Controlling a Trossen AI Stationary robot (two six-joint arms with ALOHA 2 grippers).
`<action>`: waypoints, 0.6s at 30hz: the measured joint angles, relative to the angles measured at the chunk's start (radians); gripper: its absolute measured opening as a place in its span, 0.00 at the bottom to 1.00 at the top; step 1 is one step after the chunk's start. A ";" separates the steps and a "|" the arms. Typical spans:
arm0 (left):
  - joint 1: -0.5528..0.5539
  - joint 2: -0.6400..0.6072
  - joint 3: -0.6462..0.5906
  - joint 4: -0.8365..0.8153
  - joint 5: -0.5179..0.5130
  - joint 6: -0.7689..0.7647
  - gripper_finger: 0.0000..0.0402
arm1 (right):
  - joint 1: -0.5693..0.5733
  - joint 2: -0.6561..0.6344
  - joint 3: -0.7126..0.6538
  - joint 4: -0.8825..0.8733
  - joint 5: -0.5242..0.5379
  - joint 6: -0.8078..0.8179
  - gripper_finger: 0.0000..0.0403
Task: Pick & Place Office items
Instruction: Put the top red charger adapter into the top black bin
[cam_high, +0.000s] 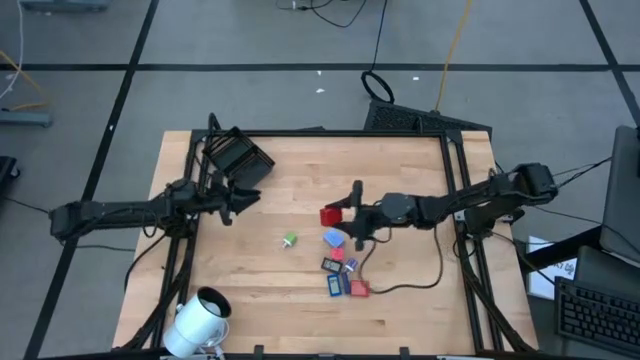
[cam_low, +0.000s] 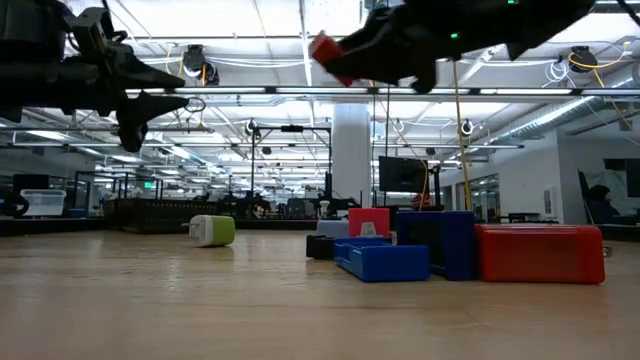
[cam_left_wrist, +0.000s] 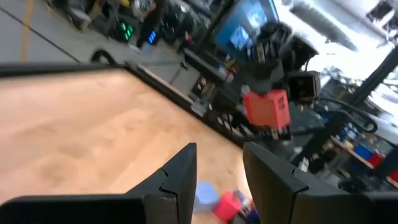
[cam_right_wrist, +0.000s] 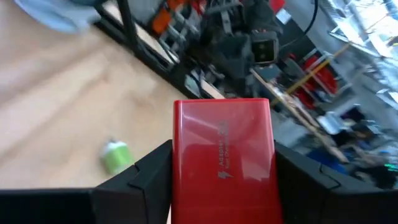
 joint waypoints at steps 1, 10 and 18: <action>-0.015 0.034 0.000 0.032 -0.003 -0.004 0.33 | 0.002 0.026 0.023 -0.005 0.013 -0.021 0.52; -0.110 0.324 0.120 0.230 -0.039 0.090 0.39 | -0.015 0.210 0.134 -0.009 0.218 -0.248 0.52; -0.153 0.643 0.417 0.014 -0.138 0.201 0.65 | -0.020 0.229 0.135 0.077 0.327 -0.325 0.52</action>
